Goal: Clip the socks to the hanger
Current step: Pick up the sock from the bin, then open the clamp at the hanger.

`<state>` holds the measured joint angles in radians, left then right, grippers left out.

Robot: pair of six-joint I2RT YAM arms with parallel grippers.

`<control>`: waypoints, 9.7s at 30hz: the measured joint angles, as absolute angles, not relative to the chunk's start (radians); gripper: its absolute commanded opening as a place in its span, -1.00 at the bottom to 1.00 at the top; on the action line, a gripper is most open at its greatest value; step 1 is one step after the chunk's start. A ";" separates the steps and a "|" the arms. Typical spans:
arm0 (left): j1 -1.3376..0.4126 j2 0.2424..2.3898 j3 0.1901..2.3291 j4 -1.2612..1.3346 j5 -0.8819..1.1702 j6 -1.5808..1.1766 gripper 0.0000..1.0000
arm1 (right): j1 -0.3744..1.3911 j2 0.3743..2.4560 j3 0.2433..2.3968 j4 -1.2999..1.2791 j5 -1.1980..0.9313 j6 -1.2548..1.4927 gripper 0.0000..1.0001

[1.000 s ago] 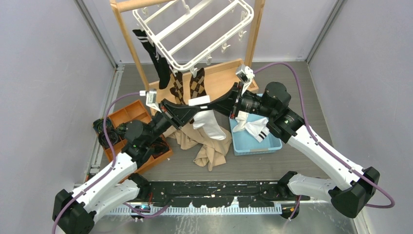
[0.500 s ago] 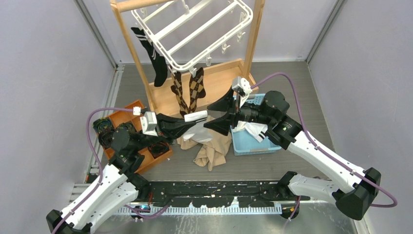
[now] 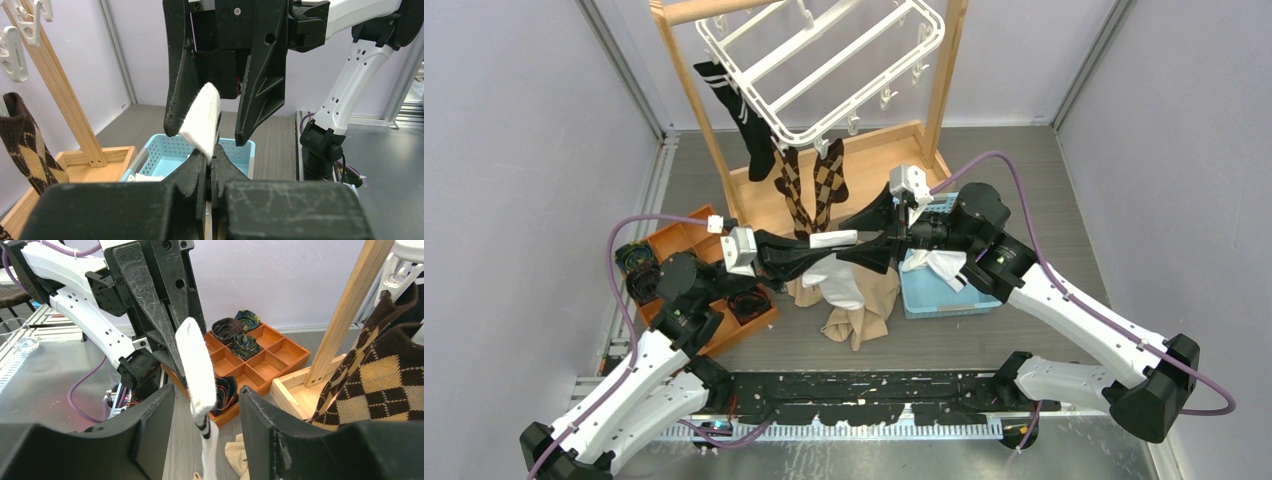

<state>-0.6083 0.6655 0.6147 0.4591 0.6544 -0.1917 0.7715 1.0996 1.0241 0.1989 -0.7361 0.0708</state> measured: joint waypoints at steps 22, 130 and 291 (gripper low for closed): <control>-0.608 0.576 0.615 0.393 0.584 -0.192 0.03 | 0.776 1.084 1.106 -0.014 -0.688 -0.197 -0.98; -0.607 0.768 0.643 0.640 0.452 -0.259 -0.68 | 0.777 1.106 0.987 0.419 -0.609 -0.023 -0.97; -0.587 0.657 0.556 0.584 0.497 -0.246 -0.99 | 0.429 1.729 1.340 1.171 -0.787 0.493 0.26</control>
<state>-0.5869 0.6567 0.5560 0.5838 0.4973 -0.2462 0.4286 1.7290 1.3396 1.1709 -0.7868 0.4927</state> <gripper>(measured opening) 0.025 0.638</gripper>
